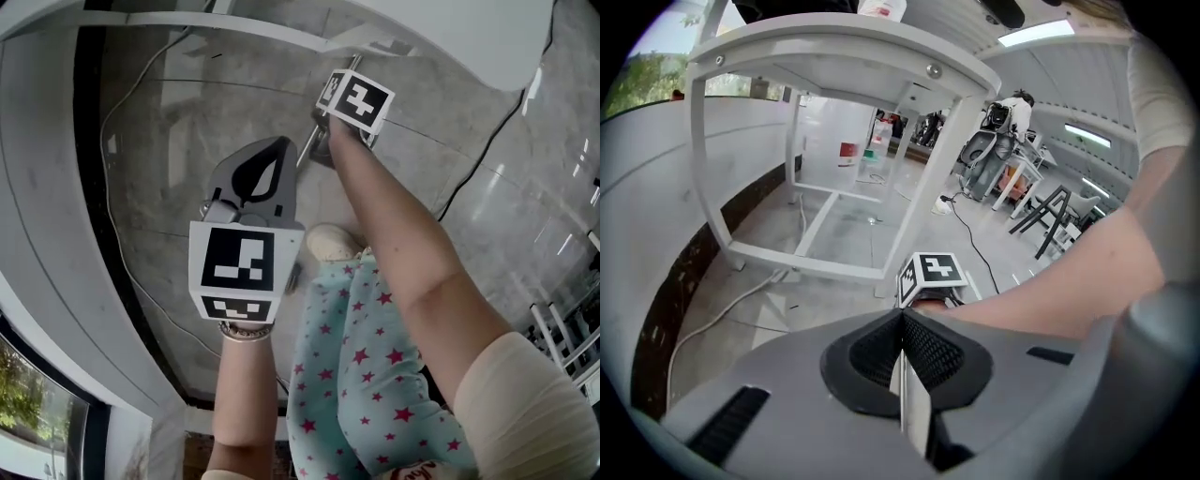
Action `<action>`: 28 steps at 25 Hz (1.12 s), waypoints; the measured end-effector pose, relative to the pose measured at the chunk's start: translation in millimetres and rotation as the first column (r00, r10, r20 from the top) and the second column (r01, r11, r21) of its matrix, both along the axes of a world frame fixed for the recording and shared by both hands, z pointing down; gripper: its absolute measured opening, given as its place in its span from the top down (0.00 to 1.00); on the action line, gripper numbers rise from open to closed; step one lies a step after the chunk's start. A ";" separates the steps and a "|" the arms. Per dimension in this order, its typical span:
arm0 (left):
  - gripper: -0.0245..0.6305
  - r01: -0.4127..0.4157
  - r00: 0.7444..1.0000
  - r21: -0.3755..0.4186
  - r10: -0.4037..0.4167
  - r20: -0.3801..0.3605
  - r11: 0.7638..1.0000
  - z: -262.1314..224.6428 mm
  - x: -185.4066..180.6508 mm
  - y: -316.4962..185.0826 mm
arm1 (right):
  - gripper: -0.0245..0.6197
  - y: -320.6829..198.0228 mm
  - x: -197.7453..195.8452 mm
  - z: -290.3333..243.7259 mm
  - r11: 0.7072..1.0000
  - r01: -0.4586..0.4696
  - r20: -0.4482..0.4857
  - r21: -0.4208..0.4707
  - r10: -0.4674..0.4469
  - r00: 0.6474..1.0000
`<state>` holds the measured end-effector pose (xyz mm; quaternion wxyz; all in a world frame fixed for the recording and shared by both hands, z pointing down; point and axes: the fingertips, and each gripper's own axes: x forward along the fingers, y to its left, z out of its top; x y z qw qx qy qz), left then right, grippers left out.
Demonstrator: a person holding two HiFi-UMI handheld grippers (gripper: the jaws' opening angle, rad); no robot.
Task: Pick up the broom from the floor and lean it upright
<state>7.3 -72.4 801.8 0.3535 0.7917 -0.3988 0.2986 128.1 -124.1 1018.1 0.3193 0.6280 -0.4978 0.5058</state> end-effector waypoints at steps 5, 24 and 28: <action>0.93 0.034 0.999 -0.015 -0.034 0.007 0.999 5.4 -5.1 4.4 | 0.76 0.7 0.1 2.2 0.999 0.009 -0.029 -0.041 -0.011 1.000; 0.93 0.130 0.991 0.175 -0.120 -0.066 0.976 -166.7 23.3 19.2 | 0.83 84.8 12.4 -258.5 0.959 -0.114 0.215 0.258 0.057 0.975; 0.93 0.192 0.981 0.257 -0.174 -0.090 0.947 -220.2 13.4 24.1 | 0.83 89.4 -3.5 -335.5 0.922 0.030 0.247 0.386 -0.134 0.960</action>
